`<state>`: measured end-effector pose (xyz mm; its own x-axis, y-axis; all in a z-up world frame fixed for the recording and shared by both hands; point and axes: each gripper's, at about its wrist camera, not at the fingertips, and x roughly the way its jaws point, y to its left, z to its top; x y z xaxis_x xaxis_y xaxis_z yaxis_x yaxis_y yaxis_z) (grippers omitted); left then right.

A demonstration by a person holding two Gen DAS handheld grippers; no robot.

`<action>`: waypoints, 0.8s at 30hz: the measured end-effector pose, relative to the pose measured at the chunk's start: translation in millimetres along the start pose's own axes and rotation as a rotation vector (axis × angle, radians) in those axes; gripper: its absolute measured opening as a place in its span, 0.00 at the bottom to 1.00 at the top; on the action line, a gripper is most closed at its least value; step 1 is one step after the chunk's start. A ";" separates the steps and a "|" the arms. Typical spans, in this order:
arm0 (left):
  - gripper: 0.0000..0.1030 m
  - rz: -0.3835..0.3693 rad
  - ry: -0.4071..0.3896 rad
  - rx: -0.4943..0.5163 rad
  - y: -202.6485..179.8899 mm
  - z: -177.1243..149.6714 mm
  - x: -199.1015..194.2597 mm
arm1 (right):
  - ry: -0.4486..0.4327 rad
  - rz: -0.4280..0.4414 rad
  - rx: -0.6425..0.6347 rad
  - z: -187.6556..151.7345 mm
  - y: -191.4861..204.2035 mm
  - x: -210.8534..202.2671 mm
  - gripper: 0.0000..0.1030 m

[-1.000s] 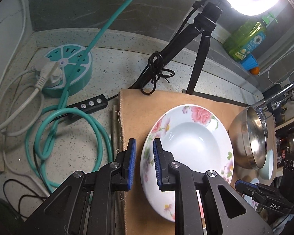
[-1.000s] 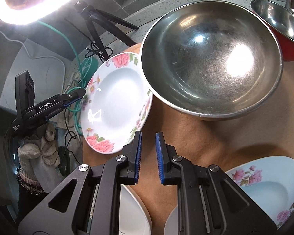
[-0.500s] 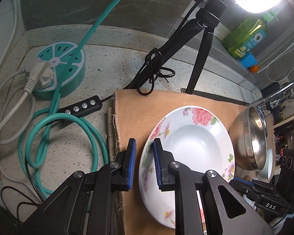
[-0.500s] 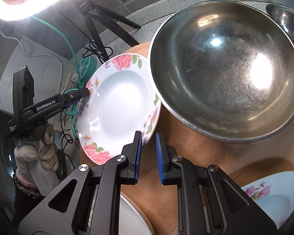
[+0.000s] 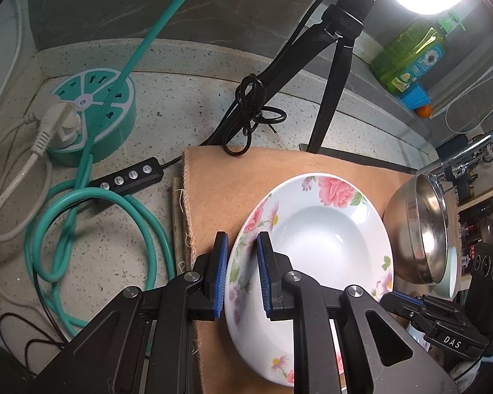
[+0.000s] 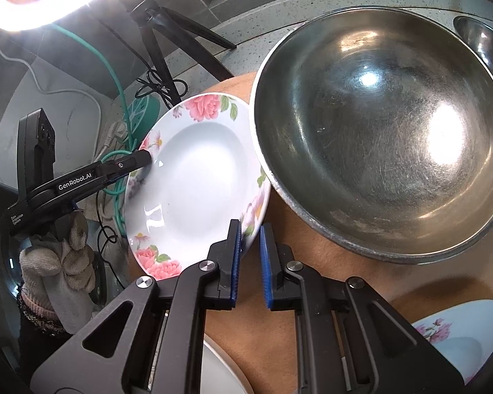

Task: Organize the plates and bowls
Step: 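Grasp the rim of the red-rose plate with both grippers and lift it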

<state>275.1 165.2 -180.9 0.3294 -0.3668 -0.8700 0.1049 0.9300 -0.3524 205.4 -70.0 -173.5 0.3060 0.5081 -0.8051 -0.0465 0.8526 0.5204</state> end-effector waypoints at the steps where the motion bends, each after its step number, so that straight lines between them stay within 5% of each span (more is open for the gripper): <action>1: 0.15 -0.002 0.000 -0.003 0.0 -0.6 -0.7 | 0.001 -0.002 -0.003 0.2 -0.2 -0.5 0.11; 24: 0.16 -0.011 -0.039 -0.063 -3.6 -36.0 -31.7 | 0.006 0.018 -0.059 -8.0 1.1 -18.3 0.11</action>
<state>230.5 172.6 -164.5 0.3647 -0.3745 -0.8525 0.0501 0.9221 -0.3836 192.1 -77.5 -160.5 0.2993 0.5236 -0.7977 -0.1082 0.8492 0.5169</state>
